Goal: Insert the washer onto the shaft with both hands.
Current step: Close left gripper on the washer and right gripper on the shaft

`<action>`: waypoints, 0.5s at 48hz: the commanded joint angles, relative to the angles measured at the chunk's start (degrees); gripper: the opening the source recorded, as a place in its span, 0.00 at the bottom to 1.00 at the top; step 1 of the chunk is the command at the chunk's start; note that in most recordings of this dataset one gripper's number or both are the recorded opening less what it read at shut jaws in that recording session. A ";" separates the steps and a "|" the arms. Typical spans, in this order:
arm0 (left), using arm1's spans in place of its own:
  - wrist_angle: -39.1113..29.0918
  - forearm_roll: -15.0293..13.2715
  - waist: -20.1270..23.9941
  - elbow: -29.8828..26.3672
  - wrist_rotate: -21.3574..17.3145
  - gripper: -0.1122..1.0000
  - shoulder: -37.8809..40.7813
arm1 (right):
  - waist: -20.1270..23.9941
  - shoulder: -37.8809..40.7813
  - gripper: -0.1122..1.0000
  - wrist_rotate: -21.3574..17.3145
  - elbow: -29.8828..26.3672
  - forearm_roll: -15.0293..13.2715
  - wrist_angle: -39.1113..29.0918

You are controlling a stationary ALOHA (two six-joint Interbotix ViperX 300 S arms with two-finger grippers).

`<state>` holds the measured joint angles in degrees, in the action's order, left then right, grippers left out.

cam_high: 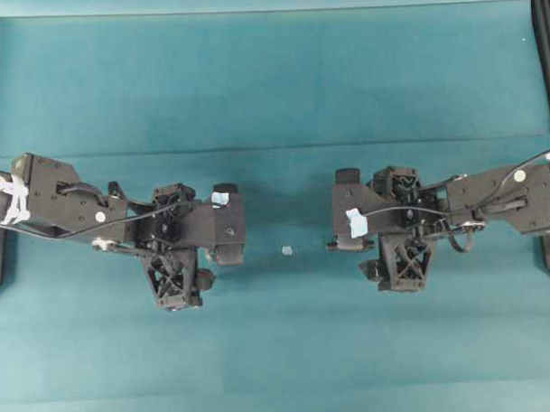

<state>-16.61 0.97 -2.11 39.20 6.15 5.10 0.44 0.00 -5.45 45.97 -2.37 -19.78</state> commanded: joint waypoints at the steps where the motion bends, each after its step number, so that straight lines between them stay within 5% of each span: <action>1: 0.44 0.09 0.00 -0.35 -0.09 0.83 -0.09 | -0.26 0.00 0.94 0.35 -0.26 -0.09 0.35; 24: 0.97 0.18 0.00 -0.26 -0.09 0.83 0.26 | -0.44 1.93 0.94 0.97 -0.09 -0.09 1.41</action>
<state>-16.00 0.97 -2.11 39.20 6.15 5.63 0.00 2.11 -4.83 45.97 -2.37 -18.72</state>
